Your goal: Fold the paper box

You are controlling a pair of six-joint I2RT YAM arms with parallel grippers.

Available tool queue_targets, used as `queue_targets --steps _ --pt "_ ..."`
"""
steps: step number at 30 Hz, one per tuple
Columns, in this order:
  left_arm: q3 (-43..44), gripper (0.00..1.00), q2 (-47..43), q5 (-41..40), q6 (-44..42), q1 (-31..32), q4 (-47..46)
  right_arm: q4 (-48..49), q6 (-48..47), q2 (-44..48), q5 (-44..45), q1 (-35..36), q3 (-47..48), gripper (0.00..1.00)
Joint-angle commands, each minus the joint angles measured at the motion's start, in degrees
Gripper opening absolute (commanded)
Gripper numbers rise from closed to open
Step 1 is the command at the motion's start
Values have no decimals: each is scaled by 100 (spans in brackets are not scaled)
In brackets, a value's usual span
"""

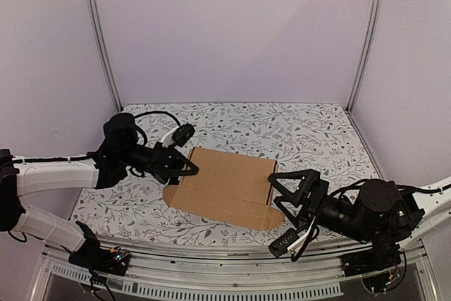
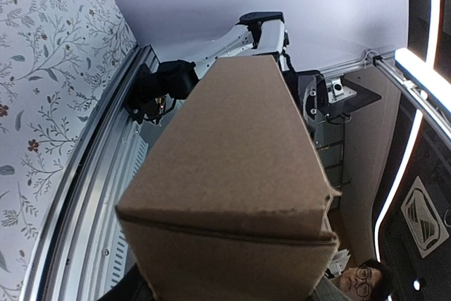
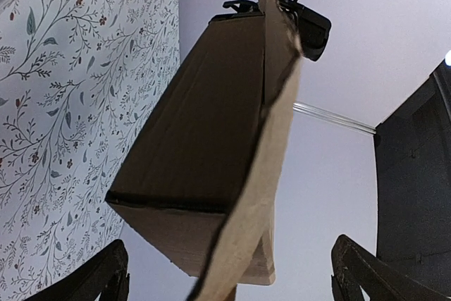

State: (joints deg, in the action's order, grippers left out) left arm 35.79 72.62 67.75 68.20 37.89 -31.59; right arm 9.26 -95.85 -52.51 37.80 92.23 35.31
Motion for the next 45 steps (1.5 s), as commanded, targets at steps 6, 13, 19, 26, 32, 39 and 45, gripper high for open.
queue_targets --steps 6,13,19,26,32,39,45 --pt "13 0 -277 284 19 -63 -208 373 -438 -356 108 90 259 99" --pt "-31 0 -382 318 -113 -45 -23 718 -549 -628 135 104 272 88" --pt "-51 0 -414 314 -187 -28 51 996 -643 -754 155 132 294 80" --pt "-41 0 -384 309 -309 5 198 1341 -714 -900 201 201 284 71" --pt "-23 3 -359 276 -465 2 401 1360 -720 -910 243 245 275 58" --pt "-3 20 -374 249 -532 -1 519 1368 -715 -918 284 278 266 46" --pt "96 55 -574 45 -1019 -10 1198 1346 -564 -904 395 287 253 44"
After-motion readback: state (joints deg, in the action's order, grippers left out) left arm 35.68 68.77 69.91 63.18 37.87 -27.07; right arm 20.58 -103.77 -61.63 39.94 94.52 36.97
